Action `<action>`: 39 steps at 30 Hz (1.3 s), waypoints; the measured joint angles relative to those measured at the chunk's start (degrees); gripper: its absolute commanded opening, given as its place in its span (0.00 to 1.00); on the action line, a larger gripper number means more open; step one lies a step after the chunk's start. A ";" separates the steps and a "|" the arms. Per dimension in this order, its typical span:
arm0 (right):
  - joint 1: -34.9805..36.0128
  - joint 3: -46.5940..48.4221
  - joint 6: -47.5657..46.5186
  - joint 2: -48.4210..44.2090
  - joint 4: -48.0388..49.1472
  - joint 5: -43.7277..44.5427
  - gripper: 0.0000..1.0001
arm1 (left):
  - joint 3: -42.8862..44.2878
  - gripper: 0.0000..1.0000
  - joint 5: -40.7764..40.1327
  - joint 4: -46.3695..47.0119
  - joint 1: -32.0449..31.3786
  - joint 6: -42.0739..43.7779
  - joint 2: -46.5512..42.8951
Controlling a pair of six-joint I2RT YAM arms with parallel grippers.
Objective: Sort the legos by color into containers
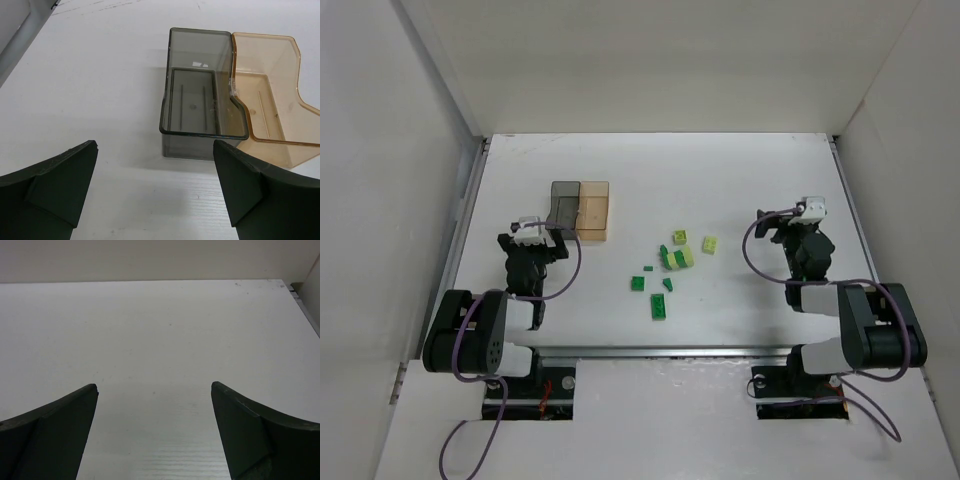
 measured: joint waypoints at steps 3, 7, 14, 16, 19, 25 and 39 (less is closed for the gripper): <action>0.15 4.55 -1.27 -3.02 -9.64 -1.92 1.00 | 0.00 1.00 0.00 0.00 0.00 0.00 0.00; 2.21 15.04 -5.53 -7.69 -20.98 -4.13 1.00 | 0.00 1.00 0.42 0.00 0.00 0.09 0.00; 14.32 27.76 -19.78 -15.19 -31.52 8.09 1.00 | 6.67 1.00 21.57 -20.09 2.49 13.18 -18.05; 17.42 32.98 -24.76 -14.67 -35.36 14.80 1.00 | 13.94 1.00 26.49 -25.81 0.68 19.78 -24.48; 21.66 39.80 -30.58 -12.87 -38.64 27.71 1.00 | 20.50 1.00 28.48 -28.17 -1.46 30.10 -30.12; 23.41 52.11 -19.96 -8.70 -56.02 40.63 1.00 | 34.86 1.00 23.85 -42.75 -2.03 37.68 -24.50; 21.31 54.34 17.40 10.54 -96.91 10.19 0.91 | 48.70 1.00 27.30 -76.83 -8.22 39.65 -11.19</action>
